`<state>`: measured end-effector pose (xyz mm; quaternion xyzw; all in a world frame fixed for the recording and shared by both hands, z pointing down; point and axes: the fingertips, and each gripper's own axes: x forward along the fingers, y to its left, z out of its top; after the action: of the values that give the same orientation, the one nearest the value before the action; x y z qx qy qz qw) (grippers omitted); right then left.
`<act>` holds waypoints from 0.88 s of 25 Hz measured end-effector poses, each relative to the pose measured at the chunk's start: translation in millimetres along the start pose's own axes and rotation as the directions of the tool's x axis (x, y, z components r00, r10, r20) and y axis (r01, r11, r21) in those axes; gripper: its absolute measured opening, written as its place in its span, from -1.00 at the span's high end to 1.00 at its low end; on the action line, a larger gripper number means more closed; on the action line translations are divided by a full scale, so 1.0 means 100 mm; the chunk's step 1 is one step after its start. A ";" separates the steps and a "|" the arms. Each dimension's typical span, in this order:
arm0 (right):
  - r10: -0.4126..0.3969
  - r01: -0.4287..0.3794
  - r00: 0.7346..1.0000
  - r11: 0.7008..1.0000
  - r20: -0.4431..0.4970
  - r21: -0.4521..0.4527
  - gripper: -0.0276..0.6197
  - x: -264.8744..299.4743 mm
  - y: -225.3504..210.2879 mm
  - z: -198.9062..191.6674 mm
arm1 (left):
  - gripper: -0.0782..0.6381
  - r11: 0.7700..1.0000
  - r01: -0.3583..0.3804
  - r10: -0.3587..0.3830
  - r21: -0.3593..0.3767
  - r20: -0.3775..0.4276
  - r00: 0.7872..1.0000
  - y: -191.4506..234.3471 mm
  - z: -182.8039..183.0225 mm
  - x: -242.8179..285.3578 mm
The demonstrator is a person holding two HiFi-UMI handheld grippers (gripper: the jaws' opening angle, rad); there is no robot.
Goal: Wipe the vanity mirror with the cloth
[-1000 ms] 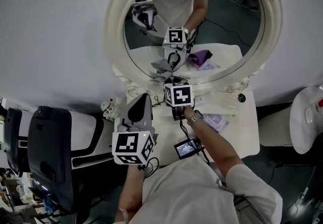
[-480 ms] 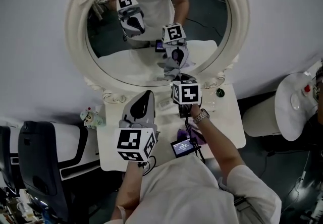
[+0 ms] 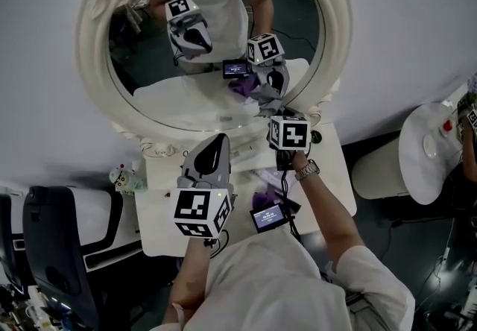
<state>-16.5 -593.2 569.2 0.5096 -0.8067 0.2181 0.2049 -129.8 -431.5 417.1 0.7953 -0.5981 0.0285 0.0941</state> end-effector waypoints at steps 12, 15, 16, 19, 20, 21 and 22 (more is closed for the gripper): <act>0.131 -0.132 0.991 0.991 -0.020 -0.037 0.71 -0.07 0.99 -0.23 | 0.78 0.997 -0.065 0.065 -0.047 0.008 0.998 0.42 -0.06 -0.28; 0.197 -0.202 0.978 0.977 -0.065 -0.063 0.71 0.05 1.44 -0.37 | 0.78 0.994 -0.095 0.095 -0.060 0.009 0.995 0.56 -0.07 -0.37; 0.216 -0.221 0.973 0.973 -0.080 -0.069 0.71 0.09 1.57 -0.42 | 0.78 0.992 -0.109 0.110 -0.064 0.008 0.994 0.62 -0.07 -0.42; 0.265 -0.275 0.958 0.958 -0.111 -0.086 0.71 0.21 1.92 -0.53 | 0.78 0.984 -0.166 0.166 -0.070 -0.006 0.986 0.83 -0.13 -0.58; 0.277 -0.288 0.953 0.953 -0.122 -0.091 0.71 0.25 2.01 -0.56 | 0.78 0.979 -0.189 0.189 -0.072 -0.013 0.982 0.90 -0.15 -0.64; 0.287 -0.300 0.949 0.949 -0.134 -0.095 0.71 0.30 2.09 -0.60 | 0.78 0.974 -0.213 0.212 -0.076 -0.021 0.977 0.97 -0.18 -0.70; 0.295 -0.310 0.945 0.946 -0.143 -0.097 0.71 0.34 2.15 -0.62 | 0.78 0.969 -0.236 0.234 -0.079 -0.027 0.972 1.03 -0.21 -0.76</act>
<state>-219.3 -500.6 608.7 0.3520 -0.8721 0.2309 0.2495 -248.5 -383.2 437.5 0.7142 -0.6879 0.0221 0.1276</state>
